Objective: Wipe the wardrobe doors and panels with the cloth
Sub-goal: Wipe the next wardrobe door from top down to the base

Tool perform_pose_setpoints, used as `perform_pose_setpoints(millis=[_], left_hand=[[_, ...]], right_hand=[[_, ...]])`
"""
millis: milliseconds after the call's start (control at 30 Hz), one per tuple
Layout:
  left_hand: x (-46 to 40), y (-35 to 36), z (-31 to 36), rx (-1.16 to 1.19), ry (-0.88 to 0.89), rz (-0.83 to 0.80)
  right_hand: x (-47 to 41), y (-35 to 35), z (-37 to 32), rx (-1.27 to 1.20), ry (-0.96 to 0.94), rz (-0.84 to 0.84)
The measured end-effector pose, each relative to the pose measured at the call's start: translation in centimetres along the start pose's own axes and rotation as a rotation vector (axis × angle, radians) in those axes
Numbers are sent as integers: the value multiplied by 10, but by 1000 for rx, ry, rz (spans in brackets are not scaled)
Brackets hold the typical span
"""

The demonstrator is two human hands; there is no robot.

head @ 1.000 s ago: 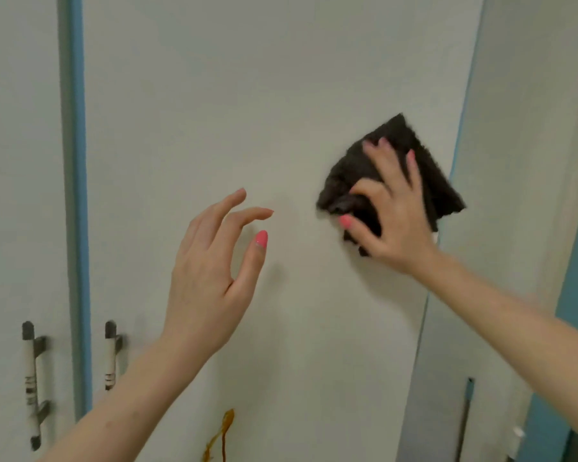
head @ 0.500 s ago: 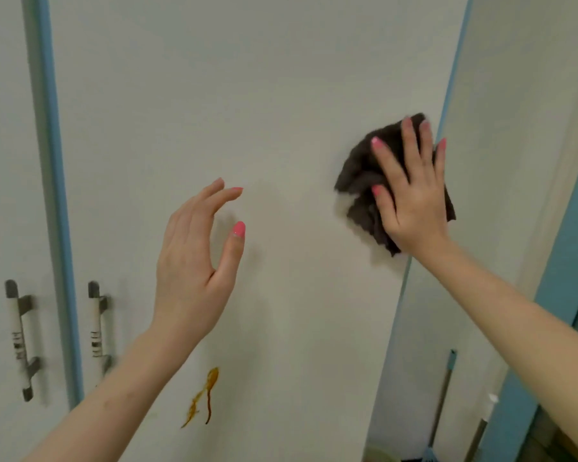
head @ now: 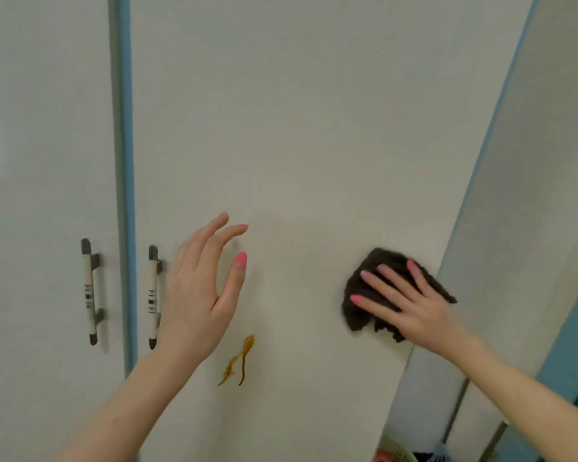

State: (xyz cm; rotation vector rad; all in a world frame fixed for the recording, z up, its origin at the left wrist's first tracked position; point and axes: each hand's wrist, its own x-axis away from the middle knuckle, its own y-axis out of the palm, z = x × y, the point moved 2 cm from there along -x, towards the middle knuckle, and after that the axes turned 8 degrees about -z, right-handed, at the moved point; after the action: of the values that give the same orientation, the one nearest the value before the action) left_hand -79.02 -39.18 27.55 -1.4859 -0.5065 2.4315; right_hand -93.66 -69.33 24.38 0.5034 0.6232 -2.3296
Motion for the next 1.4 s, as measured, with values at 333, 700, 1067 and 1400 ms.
perform_pose_setpoints(millis=[333,700,1067,1400], left_hand=[[22,-23,-22,6,-55,-21],[35,-36,-49,76,-111,2],[50,-58,-73,55,-141,-6],[54,-58,-79,86,-170,-1]], right_hand=[[-42,26,-119,-177,218,27],[-179,-22,-60,-290,590,247],[-151,8,-157,-170,-231,-27],[-211,-1,-179,-383,332,204]])
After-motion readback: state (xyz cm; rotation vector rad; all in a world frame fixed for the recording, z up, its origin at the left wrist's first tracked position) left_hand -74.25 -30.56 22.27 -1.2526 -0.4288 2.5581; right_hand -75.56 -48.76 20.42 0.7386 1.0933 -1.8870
